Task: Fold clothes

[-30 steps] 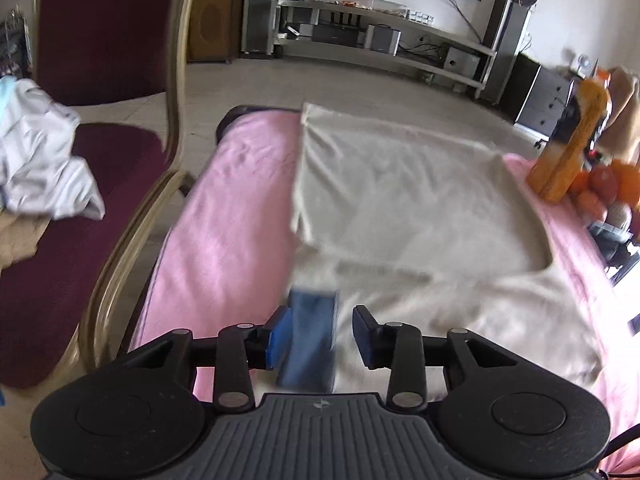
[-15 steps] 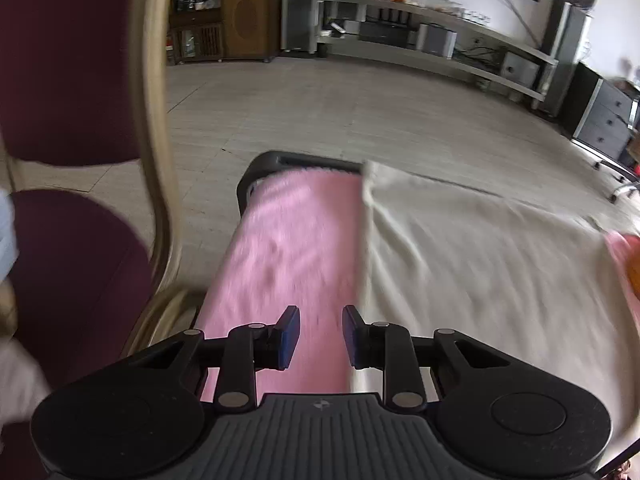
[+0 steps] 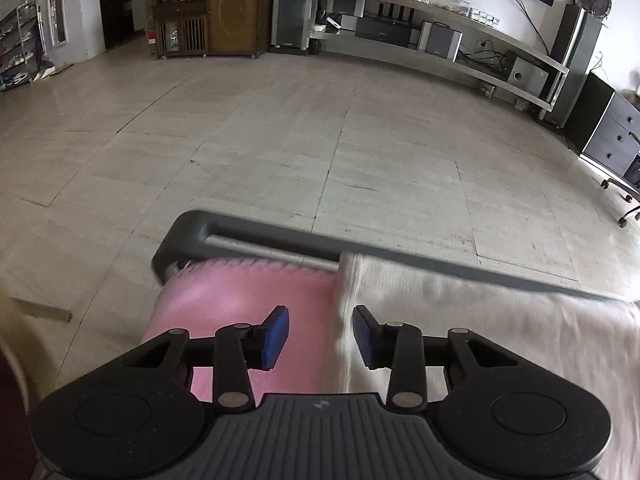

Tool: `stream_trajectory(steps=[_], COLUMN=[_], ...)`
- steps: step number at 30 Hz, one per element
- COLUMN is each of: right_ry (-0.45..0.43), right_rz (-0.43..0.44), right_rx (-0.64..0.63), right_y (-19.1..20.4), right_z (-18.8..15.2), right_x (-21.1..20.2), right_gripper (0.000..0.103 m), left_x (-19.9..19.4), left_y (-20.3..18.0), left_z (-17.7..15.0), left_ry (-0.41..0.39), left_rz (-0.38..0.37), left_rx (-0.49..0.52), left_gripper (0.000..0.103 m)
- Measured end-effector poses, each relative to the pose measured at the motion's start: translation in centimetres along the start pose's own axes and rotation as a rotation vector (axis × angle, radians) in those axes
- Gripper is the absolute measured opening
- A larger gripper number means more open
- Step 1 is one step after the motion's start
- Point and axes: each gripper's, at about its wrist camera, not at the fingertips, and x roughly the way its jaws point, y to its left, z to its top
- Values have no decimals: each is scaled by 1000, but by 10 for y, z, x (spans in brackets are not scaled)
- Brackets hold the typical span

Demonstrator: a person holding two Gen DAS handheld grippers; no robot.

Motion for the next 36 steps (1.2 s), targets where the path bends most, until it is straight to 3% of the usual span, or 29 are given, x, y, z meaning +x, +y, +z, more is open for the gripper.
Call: stream_trajectory(steps=[5, 11, 12, 14, 16, 20, 28, 33, 36], right_ry=[-12, 17, 17, 2, -47, -135, -178, -182, -109], right_rz=[-38, -41, -40, -37, -26, 9, 45, 51, 58], right_rx=[-9, -28, -29, -38, -64, -55, -77, -76, -63], right_y=[2, 2, 2, 3, 7, 11, 9, -5, -10], right_z=[-1, -4, -5, -7, -12, -12, -1, -9, -32], right_x=[18, 39, 42, 43, 30, -21, -181, -274, -308], right_gripper=[27, 26, 24, 7, 5, 5, 0, 0, 0], left_x=[10, 15, 15, 9, -4, -51, -173, -228, -250], left_y=[-9, -34, -36, -37, -39, -44, -32, -20, -20], left_z=[0, -7, -7, -8, -8, -6, -31, -79, -129], left_ry=[-18, -53, -60, -86, -122, -197, -281, -268, -237], left_rz=[-20, 69, 82, 104, 119, 128, 96, 54, 2], left_rx=[22, 135, 143, 150, 160, 179, 172, 180, 233], left_gripper=[12, 3, 3, 2, 2, 2, 3, 3, 8])
